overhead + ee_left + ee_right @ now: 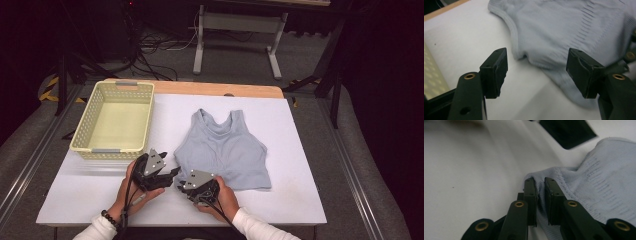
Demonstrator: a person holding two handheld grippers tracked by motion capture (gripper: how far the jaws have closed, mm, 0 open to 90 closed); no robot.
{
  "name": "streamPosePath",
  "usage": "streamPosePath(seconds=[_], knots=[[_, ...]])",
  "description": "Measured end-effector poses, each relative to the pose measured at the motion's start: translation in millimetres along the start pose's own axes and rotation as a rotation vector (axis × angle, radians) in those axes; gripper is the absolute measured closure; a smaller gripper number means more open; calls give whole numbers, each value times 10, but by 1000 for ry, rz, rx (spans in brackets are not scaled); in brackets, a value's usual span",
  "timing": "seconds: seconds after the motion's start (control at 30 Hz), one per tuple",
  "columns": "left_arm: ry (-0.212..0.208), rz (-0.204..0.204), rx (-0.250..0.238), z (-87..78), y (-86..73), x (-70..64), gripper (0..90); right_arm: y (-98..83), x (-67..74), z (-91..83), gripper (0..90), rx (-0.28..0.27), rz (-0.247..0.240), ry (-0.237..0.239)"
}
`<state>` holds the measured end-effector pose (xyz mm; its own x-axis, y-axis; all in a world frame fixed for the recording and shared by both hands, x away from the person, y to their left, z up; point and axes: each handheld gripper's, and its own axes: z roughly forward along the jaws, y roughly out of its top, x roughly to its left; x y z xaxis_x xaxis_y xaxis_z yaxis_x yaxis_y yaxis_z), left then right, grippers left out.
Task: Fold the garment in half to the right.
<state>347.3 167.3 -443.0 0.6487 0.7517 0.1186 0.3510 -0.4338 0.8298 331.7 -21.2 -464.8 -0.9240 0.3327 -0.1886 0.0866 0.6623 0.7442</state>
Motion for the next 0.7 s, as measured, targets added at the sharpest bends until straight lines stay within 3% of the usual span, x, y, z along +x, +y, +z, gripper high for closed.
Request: streamPosePath(seconds=[0.3,0.4,0.53,0.67,0.7], knots=[[47,-57,61,403,110,58,282,-23,29,-9,803,-12,-26,-13],[29,-103,97,515,105,92,277,-26,29,-10,802,-15,-23,-11],[-9,-101,129,541,111,84,439,-32,33,-17,803,-23,-24,-12],[-57,-86,134,529,110,83,701,-36,31,-26,811,-34,-25,-6],[-62,-83,135,527,109,80,721,-35,32,-26,813,-37,-23,-5]])
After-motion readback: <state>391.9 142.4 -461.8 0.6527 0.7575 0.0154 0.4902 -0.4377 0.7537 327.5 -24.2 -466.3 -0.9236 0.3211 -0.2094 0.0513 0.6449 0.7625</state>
